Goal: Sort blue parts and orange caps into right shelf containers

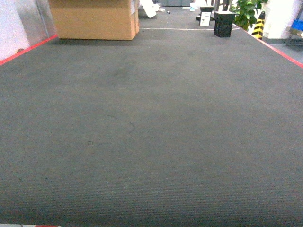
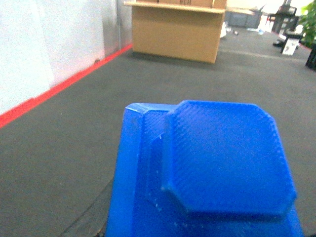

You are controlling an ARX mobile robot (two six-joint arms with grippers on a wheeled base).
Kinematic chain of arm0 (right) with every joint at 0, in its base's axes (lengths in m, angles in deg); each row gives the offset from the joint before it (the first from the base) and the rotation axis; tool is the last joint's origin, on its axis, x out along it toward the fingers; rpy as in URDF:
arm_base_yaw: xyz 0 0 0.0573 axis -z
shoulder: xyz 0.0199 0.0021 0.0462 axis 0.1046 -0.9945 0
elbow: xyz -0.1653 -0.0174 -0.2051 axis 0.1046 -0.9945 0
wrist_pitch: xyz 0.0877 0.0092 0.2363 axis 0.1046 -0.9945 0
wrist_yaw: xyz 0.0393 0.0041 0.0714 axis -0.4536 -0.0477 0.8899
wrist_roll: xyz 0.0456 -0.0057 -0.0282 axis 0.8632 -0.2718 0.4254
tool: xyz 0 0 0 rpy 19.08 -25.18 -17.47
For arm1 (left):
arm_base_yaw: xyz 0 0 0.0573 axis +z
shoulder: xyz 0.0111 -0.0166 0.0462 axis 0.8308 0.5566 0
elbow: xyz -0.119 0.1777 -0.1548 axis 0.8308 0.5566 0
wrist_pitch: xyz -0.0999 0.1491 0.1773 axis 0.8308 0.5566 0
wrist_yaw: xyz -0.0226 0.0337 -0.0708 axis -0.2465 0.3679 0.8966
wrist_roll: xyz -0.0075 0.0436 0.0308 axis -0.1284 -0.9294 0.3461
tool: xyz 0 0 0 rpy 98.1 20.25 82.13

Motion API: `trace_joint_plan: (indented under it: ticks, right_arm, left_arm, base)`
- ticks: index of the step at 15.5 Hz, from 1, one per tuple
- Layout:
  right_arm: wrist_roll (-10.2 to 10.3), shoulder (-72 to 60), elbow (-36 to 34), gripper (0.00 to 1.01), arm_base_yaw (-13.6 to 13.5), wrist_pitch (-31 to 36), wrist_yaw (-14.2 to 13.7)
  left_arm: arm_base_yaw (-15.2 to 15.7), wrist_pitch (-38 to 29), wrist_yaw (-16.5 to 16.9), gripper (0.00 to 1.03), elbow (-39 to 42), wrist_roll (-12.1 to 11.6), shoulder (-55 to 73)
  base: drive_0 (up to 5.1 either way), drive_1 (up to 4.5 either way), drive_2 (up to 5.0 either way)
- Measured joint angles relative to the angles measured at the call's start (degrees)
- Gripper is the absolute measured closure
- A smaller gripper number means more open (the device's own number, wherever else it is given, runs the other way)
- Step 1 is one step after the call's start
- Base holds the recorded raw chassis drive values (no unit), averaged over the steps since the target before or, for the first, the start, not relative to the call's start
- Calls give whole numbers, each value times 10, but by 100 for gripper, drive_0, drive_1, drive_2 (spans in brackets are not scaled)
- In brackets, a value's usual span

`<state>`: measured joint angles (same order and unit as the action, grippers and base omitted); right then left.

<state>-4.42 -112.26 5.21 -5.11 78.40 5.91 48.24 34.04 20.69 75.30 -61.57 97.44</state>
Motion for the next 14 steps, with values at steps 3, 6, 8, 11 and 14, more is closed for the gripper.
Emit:
trace_joint_plan:
  ticks: [3, 6, 8, 11, 14]
  right_arm:
    - [0, 103, -4, 55, -1, -63, 0]
    - [-12, 306, -8, 55, -18, -141, -59]
    - [-24, 316, -10, 55, -25, -130, -73]
    - [-30, 344, 9, 55, 2, -277, 4]
    - [-36, 403, -21, 55, 49, -374, 90]
  left_arm:
    - [-15, 62, -17, 59, 6, -9, -101]
    - [-82, 176, -78, 59, 8, -34, -303]
    - [-95, 179, -79, 59, 8, -41, -313]
    - [-68, 290, -16, 59, -8, -40, -334]
    - [-9, 371, 90, 59, 24, -35, -397]
  base:
    - [0, 0, 0]
    - [0, 0, 0]
    - [0, 0, 0]
    - [0, 0, 0]
    - [0, 0, 0]
